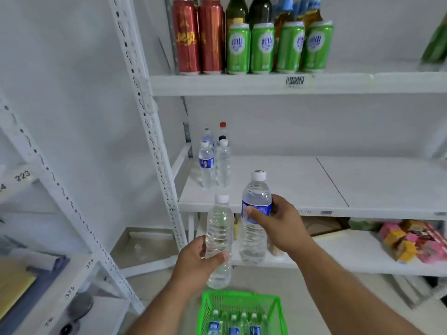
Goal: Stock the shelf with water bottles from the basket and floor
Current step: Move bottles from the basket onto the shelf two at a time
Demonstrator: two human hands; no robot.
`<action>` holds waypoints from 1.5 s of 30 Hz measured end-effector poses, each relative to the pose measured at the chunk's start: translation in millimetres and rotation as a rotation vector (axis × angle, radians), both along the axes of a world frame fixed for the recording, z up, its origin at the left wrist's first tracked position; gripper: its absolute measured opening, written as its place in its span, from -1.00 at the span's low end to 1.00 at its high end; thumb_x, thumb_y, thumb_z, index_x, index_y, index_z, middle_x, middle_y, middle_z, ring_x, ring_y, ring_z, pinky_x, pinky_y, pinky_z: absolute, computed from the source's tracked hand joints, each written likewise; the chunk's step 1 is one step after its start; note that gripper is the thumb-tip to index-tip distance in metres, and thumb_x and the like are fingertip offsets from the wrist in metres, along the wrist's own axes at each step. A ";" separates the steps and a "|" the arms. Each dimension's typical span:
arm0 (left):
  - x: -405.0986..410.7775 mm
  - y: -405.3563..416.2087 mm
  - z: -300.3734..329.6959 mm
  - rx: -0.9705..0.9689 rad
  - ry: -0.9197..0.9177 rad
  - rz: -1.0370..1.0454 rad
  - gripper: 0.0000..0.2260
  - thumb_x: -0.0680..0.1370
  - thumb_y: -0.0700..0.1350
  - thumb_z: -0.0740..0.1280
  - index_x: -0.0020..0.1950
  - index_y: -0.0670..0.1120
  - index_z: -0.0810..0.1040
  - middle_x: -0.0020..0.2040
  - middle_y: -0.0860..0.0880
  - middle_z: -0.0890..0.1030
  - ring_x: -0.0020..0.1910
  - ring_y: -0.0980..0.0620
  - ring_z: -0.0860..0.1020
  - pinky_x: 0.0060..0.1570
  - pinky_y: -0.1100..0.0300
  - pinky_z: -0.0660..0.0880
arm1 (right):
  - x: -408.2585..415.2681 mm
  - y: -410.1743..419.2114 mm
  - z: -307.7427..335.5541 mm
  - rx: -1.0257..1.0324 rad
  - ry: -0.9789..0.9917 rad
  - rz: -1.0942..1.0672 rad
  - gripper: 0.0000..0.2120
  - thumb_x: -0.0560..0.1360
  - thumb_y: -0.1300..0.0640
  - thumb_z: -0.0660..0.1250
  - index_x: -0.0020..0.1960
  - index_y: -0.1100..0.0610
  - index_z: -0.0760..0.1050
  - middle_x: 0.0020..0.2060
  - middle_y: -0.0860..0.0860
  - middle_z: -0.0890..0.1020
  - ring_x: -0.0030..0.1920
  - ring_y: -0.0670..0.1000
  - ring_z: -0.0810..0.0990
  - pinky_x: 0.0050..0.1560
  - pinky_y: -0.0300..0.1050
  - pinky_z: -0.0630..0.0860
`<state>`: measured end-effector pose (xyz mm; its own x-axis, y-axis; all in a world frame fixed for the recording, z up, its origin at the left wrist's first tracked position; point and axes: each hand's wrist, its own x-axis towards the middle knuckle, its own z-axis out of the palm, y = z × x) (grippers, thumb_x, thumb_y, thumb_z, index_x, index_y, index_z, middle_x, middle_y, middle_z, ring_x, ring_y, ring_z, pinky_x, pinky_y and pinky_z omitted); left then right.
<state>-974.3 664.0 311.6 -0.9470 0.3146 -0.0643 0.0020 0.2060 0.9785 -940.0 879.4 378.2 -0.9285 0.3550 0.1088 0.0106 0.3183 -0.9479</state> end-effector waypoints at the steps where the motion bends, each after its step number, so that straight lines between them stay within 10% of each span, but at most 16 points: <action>1: -2.5 2.9 3.3 0.005 0.011 0.008 -0.73 0.40 -0.26 0.54 0.05 -0.06 0.64 -0.05 0.04 0.74 -0.02 0.08 0.69 0.12 0.08 0.58 | -1.8 2.4 4.7 0.003 0.008 0.011 -0.66 0.42 -0.12 0.51 0.15 -0.05 0.59 -0.06 -0.13 0.72 -0.06 -0.16 0.68 0.00 -0.12 0.62; 27: -149.2 48.9 10.7 -0.013 0.010 0.132 -0.71 0.39 -0.15 0.56 0.08 0.01 0.64 -0.02 0.08 0.73 0.00 0.10 0.69 0.05 0.10 0.60 | -154.5 41.7 3.0 -0.012 -0.012 0.024 -0.66 0.38 -0.01 0.54 0.14 -0.03 0.62 -0.07 -0.13 0.71 -0.05 -0.12 0.66 -0.01 -0.18 0.56; 45: -294.6 54.0 -23.6 -0.138 -0.017 0.105 -0.65 0.41 -0.15 0.55 0.16 0.00 0.58 0.00 0.09 0.65 0.03 0.19 0.58 -0.22 0.50 0.40 | -282.3 23.8 -33.5 0.039 -0.130 -0.059 -0.69 0.37 0.03 0.55 0.09 -0.05 0.60 -0.07 -0.13 0.68 -0.04 -0.09 0.62 -0.05 -0.22 0.53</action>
<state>-1268.9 718.0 288.0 -0.9727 0.2012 -0.1159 -0.0425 0.3365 0.9407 -1222.3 903.2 344.7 -0.9135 0.4069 0.0035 0.1523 0.3498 -0.9243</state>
